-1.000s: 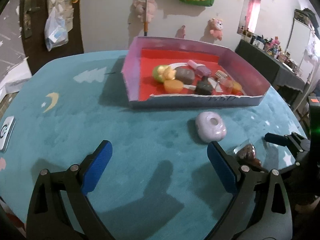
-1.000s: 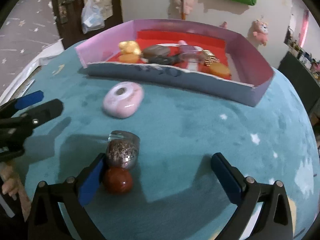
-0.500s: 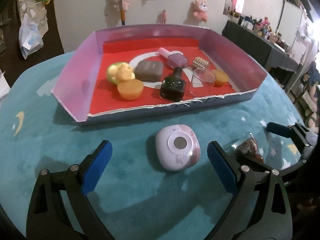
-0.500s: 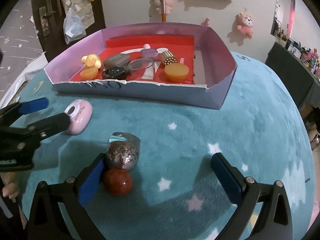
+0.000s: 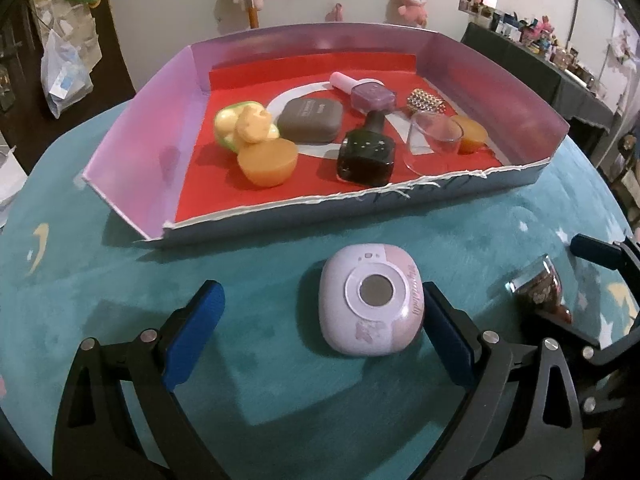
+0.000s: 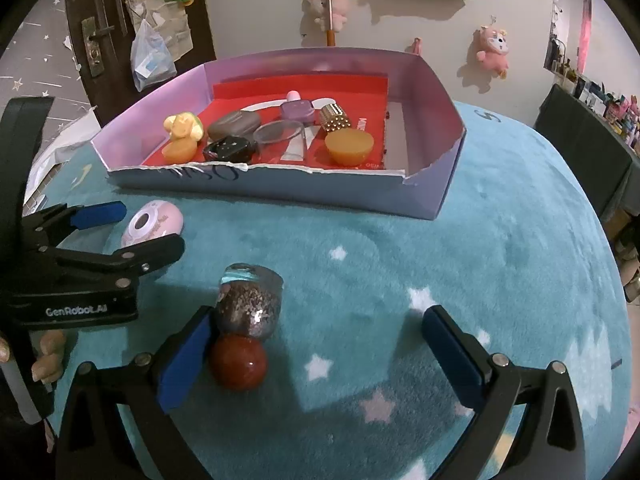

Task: Organize rigid objects
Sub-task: 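Grasp the pink round case with the left tool while the right grasps the glass ball ornament, then carry the pink case and glass ornament into the box and open both tools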

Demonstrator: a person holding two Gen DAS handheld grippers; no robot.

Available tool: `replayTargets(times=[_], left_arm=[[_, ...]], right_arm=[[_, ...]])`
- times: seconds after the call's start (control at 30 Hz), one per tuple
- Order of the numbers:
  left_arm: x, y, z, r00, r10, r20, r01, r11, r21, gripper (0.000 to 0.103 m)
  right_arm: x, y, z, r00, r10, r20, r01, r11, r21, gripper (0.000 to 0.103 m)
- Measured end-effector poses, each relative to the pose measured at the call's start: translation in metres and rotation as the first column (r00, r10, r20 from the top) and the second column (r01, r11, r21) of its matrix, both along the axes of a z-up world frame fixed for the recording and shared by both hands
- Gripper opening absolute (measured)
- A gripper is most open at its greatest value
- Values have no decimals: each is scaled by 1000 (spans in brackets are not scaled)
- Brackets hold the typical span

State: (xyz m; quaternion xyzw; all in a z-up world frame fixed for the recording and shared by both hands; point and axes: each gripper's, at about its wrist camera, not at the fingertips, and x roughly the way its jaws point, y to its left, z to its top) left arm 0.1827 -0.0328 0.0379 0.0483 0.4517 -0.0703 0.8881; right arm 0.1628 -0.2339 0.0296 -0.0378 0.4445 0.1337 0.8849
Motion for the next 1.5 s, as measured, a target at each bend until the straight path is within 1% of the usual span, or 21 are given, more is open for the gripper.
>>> replayTargets(times=[0.1,0.17,0.2,0.23,0.27,0.3,0.33,0.37,0.4,0.43,0.47,0.57,0.7,0.8,0.9,1.17,1.27,1.33,1.43,1.5], left_arm=[[-1,0,1,1000,-15,-4,15,1000,-3,96],[0,-1,0,1000,-29,-4,29,999,-15,91],[0,-1,0,999,-37,-5,36,999,-19,82],[0,-3,1,999,-47,0,47,999,-25,76],[-1,-4,1,998,-55,6,55,998,-26,72],[-1,-6,2,998,-67,9,67,997,-30,61],[-3,-7,4,996,-83,16,84,996,-39,50],[-3,-8,4,996,-89,18,89,995,-43,47],[-4,-9,4,996,-89,22,90,995,-40,47],[-5,-10,4,996,-90,25,91,995,-37,47],[-6,-10,5,995,-93,25,94,995,-37,47],[-10,-8,11,994,-103,25,104,992,-70,47],[-19,-8,25,992,-111,59,116,990,-81,47],[-22,-9,30,990,-119,70,124,989,-84,47],[-25,-10,32,989,-126,73,132,988,-82,47],[-25,-9,39,988,-126,89,134,988,-83,47],[-24,-7,50,986,-129,108,138,987,-86,47],[-22,-4,59,984,-130,121,143,984,-102,47],[-13,-3,74,980,-125,154,140,986,-90,47],[-3,-2,80,980,-129,154,145,985,-94,47]], right_arm=[[-2,2,0,1000,16,0,-16,1000,10,103],[-5,4,0,999,35,0,-35,999,22,103],[-6,5,0,999,44,2,-44,999,24,97],[-7,7,0,999,51,7,-51,998,20,92],[-8,10,1,998,54,15,-54,999,3,83],[-10,12,1,998,65,21,-65,998,-3,74],[-11,15,2,996,85,24,-85,996,1,70],[-13,17,2,994,105,29,-106,994,4,60],[-15,21,2,991,128,35,-128,992,1,45],[-16,23,3,989,141,37,-141,990,2,35],[-17,24,3,989,144,39,-144,990,0,33],[-18,23,5,987,154,37,-154,988,25,32],[-23,21,14,987,150,60,-153,987,44,32],[-23,19,19,987,147,72,-151,987,54,32],[-22,18,19,988,141,64,-146,986,74,32],[-18,15,32,987,133,94,-140,987,80,32],[-15,12,41,985,131,109,-142,984,104,32],[-10,11,52,983,133,129,-147,983,106,32],[-1,12,67,977,140,159,-157,983,98,32],[11,13,77,974,144,173,-163,981,102,32]])
